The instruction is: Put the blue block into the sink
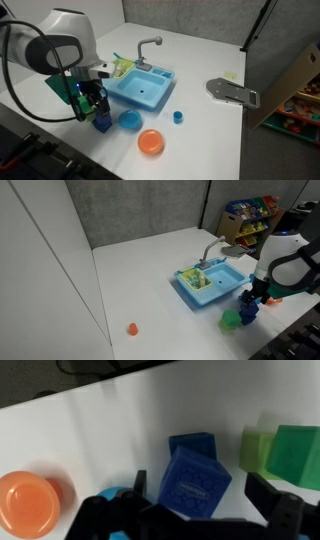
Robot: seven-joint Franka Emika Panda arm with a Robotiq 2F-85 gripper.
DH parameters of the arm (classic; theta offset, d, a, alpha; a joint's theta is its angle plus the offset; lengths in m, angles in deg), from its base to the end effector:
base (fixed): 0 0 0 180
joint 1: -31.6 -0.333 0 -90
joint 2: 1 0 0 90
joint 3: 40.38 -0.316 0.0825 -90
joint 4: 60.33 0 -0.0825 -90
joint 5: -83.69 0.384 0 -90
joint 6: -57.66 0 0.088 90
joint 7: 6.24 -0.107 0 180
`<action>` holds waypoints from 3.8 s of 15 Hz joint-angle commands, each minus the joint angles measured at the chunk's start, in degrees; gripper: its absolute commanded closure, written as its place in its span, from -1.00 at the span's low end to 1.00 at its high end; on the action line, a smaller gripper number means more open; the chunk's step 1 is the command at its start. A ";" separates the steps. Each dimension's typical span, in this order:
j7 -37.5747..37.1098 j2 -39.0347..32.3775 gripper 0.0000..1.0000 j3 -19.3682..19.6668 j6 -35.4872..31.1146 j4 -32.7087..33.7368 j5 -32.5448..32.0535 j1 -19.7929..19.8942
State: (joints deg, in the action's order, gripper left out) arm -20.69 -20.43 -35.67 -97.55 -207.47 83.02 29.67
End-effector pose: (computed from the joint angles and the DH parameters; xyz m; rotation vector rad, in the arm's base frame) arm 0.4171 -0.0235 0.1275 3.0441 -0.4409 -0.2979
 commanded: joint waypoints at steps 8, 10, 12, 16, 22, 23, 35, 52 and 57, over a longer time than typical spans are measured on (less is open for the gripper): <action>-1.95 -5.83 -1.00 1.59 -2.59 3.43 -0.17 -2.38; -2.27 -6.04 -0.49 1.89 -2.12 3.50 -0.17 -2.92; -2.83 -5.49 -0.13 2.32 -1.30 3.40 -0.34 -3.53; -3.66 -2.32 0.36 3.56 2.33 3.57 -0.69 -4.44; -4.67 4.06 0.41 4.23 14.55 9.39 -2.14 -3.12; -4.96 4.28 0.41 4.10 16.51 11.24 -2.31 -2.81; -8.82 -6.80 0.41 3.66 24.58 32.55 -2.26 -1.27; -6.61 -23.24 0.41 2.94 24.62 44.10 2.54 2.27; -5.45 -23.48 -0.39 1.45 25.13 44.44 5.34 2.98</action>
State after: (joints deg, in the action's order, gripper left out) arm -27.95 -43.95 -32.86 -74.92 -164.89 86.48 31.43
